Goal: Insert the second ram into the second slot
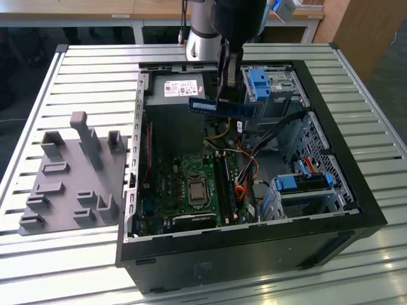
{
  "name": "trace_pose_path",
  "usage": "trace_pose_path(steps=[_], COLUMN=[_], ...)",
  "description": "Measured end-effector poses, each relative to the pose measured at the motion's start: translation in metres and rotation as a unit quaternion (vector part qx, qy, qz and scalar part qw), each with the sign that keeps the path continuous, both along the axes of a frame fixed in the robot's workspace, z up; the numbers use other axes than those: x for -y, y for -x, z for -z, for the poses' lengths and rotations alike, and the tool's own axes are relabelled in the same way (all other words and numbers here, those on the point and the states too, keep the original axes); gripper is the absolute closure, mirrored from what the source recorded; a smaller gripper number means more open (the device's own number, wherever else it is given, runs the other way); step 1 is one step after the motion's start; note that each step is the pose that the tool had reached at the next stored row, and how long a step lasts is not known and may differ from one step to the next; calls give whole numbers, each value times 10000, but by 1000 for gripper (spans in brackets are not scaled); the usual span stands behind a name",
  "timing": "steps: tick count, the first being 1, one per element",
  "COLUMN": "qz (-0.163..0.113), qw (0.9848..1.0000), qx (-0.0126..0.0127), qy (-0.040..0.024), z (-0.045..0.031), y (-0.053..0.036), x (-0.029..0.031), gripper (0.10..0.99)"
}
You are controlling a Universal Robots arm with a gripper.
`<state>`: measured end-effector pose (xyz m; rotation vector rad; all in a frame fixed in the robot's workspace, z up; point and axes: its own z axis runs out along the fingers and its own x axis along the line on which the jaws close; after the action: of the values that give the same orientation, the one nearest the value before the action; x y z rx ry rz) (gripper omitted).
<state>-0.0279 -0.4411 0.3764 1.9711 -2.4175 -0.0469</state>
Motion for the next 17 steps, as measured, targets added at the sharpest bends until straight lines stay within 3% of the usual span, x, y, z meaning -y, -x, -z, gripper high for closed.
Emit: trace_pose_path(steps=[5,9,13,17], qz=[449,817,1175,1539], qw=[9990,9967,9931,9881], qx=[0,0,0,0], qy=[11,19,28,37], z=[15,27,39,51], y=[0,0,0,0], x=[0,0,0,0], gripper=[949,949,949,949])
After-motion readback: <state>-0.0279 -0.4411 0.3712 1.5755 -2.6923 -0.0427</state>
